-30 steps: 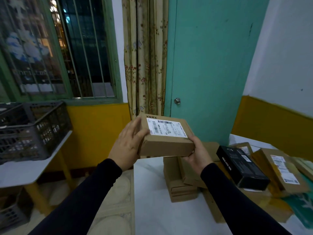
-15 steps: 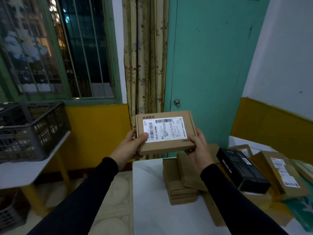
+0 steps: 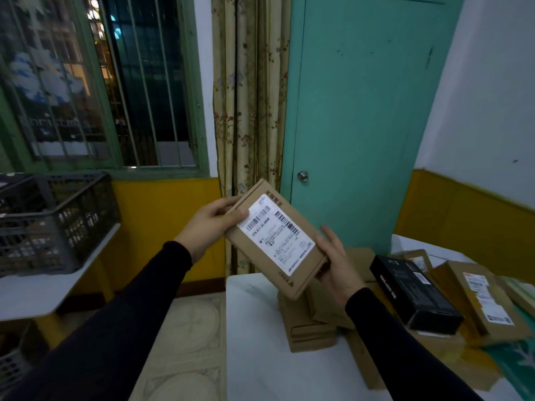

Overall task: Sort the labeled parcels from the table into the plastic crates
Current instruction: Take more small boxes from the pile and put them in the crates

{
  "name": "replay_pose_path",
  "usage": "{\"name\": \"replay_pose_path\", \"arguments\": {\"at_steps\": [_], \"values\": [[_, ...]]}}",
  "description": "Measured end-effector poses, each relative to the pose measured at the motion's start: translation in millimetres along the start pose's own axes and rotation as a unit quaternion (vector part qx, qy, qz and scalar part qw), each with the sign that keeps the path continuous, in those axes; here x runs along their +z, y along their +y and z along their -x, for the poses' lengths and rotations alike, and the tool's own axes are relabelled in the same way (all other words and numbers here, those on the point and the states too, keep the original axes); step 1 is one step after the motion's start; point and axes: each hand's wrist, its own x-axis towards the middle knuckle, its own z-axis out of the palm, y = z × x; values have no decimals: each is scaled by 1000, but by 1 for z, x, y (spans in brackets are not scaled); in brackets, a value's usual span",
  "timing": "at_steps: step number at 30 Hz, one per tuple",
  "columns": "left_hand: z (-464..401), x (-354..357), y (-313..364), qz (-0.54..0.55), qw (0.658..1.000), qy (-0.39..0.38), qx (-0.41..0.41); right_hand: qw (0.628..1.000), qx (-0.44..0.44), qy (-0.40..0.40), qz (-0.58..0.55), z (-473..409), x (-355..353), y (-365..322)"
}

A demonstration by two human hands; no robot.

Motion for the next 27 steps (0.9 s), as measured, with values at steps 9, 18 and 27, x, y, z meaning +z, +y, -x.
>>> {"name": "replay_pose_path", "arguments": {"at_steps": [9, 18, 27], "values": [[-4, 12, 19, 68, 990, 116, 53, 984, 75, -147, 60, 6, 10, 17], [0, 15, 8, 38, 993, 107, 33, 987, 47, -140, 59, 9, 10, 22], [16, 40, -21, 96, 994, 27, 35, 993, -10, -111, 38, 6, 22, 24]]}}
